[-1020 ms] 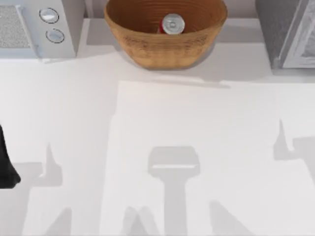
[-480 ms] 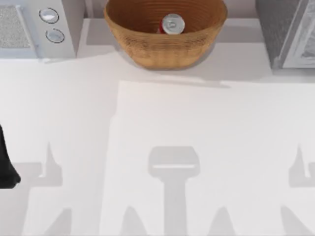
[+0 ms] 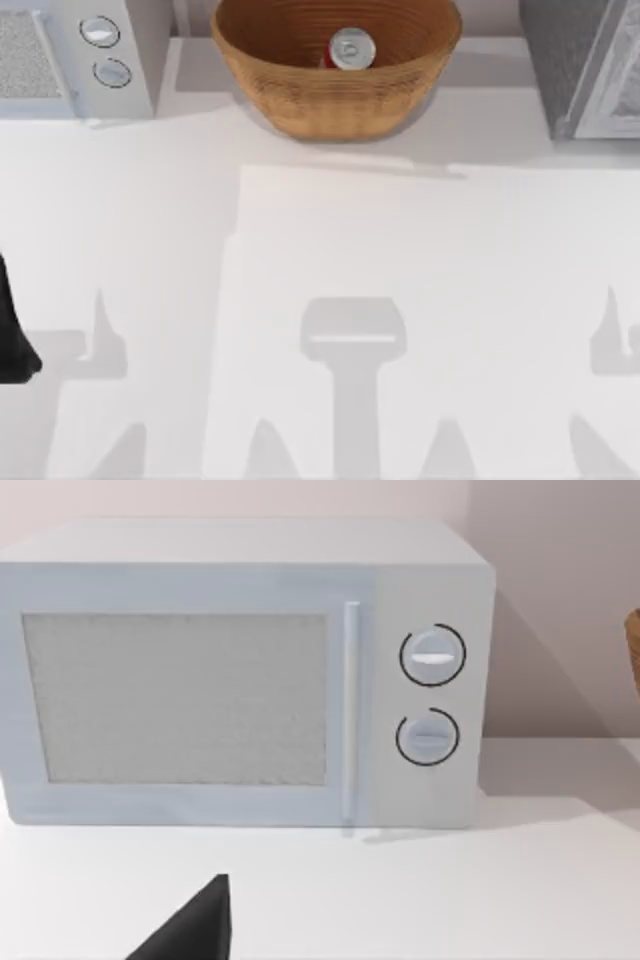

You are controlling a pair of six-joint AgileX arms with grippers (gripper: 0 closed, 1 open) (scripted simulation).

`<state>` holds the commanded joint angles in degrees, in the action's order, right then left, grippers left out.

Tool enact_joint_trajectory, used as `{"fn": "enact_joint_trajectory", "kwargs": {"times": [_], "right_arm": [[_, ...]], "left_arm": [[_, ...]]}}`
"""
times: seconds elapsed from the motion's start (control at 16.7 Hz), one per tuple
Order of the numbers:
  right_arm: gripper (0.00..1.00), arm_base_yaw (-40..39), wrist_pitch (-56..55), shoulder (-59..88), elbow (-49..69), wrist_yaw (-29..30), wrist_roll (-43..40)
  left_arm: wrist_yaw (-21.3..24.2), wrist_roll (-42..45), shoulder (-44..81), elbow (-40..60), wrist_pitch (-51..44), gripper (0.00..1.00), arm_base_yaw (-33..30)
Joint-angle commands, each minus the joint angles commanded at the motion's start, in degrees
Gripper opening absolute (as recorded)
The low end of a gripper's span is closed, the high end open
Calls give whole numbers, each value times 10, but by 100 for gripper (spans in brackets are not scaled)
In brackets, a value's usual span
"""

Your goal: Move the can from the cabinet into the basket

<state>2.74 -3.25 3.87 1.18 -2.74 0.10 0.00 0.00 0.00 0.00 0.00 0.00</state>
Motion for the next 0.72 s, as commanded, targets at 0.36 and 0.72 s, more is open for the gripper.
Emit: {"fn": "enact_joint_trajectory", "kwargs": {"times": [0.36, 0.72], "right_arm": [[100, 150, -179, 227, 53, -148, 4], [100, 342, -404, 522, 121, -338, 10]], "left_arm": [[0, 0, 0, 0, 0, 100, 0], [0, 0, 0, 0, 0, 100, 0]]}}
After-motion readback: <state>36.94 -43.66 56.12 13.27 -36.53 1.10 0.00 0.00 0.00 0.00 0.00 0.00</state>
